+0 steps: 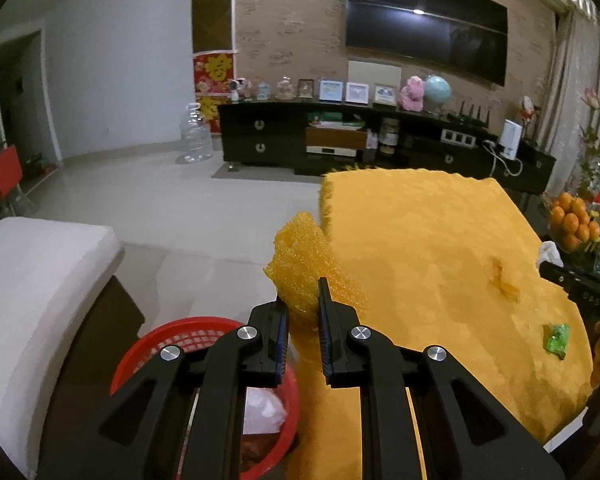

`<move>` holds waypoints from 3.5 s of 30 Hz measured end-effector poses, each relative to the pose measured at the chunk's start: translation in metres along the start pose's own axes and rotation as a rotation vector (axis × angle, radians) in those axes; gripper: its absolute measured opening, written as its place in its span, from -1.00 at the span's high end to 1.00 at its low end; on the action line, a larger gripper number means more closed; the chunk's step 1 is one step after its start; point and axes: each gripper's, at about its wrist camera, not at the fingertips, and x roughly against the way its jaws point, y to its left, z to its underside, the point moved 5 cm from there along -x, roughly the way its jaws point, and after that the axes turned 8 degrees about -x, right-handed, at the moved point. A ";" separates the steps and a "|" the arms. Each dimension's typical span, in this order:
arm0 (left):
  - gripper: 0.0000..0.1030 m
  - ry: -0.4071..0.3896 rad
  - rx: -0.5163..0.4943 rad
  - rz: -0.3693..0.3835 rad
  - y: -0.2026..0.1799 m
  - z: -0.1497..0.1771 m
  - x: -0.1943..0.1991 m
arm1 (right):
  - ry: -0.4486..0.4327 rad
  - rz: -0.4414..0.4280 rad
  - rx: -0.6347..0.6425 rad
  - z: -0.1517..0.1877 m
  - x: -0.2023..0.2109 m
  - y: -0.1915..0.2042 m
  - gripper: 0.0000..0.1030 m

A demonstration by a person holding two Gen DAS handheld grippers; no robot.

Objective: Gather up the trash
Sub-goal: 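Carry the foam net with the left tool while the right tool carries the tissue to the basket, then open the left tool over the basket while the right tool releases the tissue, then move both open tools back over the green packet and foam net on the table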

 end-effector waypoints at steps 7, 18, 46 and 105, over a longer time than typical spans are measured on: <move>0.76 0.014 0.070 -0.055 0.044 0.014 0.011 | -0.004 -0.065 0.065 0.000 0.005 0.049 0.32; 0.76 0.078 0.155 -0.130 0.099 0.046 0.016 | 0.067 -0.215 0.229 0.021 -0.008 0.154 0.32; 0.76 0.304 0.203 -0.191 0.131 0.104 -0.034 | 0.303 -0.406 0.541 0.097 -0.061 0.294 0.31; -0.65 -0.019 0.044 -0.153 0.035 0.020 0.012 | -0.010 -0.148 0.233 0.011 0.017 0.110 -0.67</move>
